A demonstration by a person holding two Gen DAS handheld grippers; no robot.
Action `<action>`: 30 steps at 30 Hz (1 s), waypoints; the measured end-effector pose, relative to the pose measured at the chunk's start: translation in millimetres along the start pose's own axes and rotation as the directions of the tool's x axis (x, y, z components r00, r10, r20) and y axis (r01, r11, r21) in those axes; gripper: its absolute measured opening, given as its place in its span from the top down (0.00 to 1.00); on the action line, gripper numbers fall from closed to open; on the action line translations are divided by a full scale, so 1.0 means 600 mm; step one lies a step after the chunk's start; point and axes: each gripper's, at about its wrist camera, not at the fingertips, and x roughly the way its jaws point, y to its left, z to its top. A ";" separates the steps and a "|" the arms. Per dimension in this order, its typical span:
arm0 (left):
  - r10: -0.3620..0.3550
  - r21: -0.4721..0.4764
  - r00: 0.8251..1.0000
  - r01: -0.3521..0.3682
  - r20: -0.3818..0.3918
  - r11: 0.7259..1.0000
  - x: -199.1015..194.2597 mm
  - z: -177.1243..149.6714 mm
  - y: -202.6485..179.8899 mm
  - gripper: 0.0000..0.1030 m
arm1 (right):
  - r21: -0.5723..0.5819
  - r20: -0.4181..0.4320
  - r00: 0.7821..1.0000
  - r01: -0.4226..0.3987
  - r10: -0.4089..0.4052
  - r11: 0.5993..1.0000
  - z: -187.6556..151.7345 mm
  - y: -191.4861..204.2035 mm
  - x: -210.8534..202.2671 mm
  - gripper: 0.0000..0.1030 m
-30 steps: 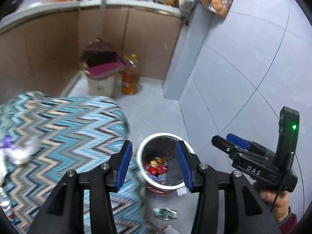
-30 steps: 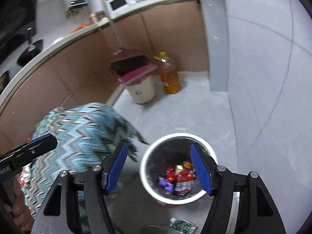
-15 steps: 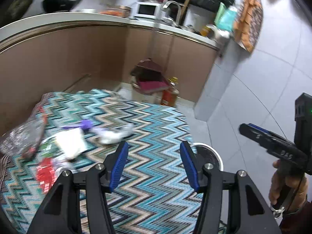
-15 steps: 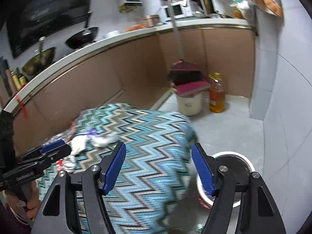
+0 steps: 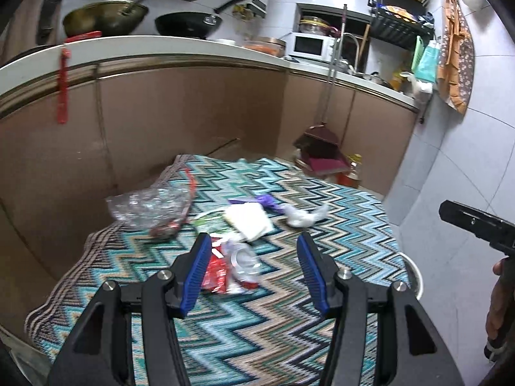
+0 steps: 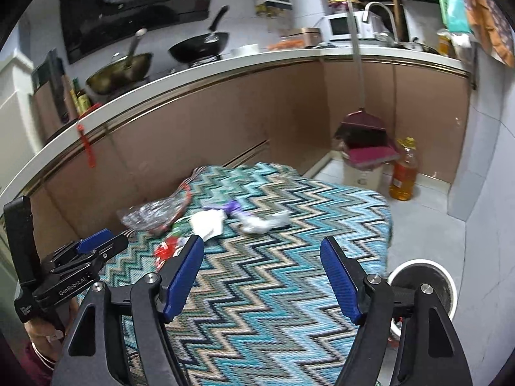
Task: Collect trash
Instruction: 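Move both open grippers back to the trash pile, then lower left gripper onto red chip bag while right grasps clear plastic wrap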
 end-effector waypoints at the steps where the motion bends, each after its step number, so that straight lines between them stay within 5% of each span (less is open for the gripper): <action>1: 0.008 0.001 1.000 -0.008 0.003 1.000 -0.004 -0.003 0.005 0.49 | -0.012 -0.008 1.000 -0.008 0.007 1.000 -0.002 0.014 0.006 0.28; 9: 0.043 0.012 0.999 -0.044 0.015 0.999 -0.009 -0.021 0.045 0.49 | -0.063 -0.047 0.998 -0.037 0.035 0.997 -0.009 0.072 0.047 0.27; 22: 0.046 -0.010 0.995 -0.047 -0.085 0.999 0.100 -0.035 0.073 0.43 | -0.111 -0.131 0.991 -0.023 0.008 0.994 0.011 0.067 0.182 0.25; 30: -0.015 -0.129 0.986 -0.007 -0.167 0.992 0.172 -0.051 0.122 0.40 | -0.188 -0.180 0.983 0.001 -0.035 0.982 0.033 0.049 0.276 0.23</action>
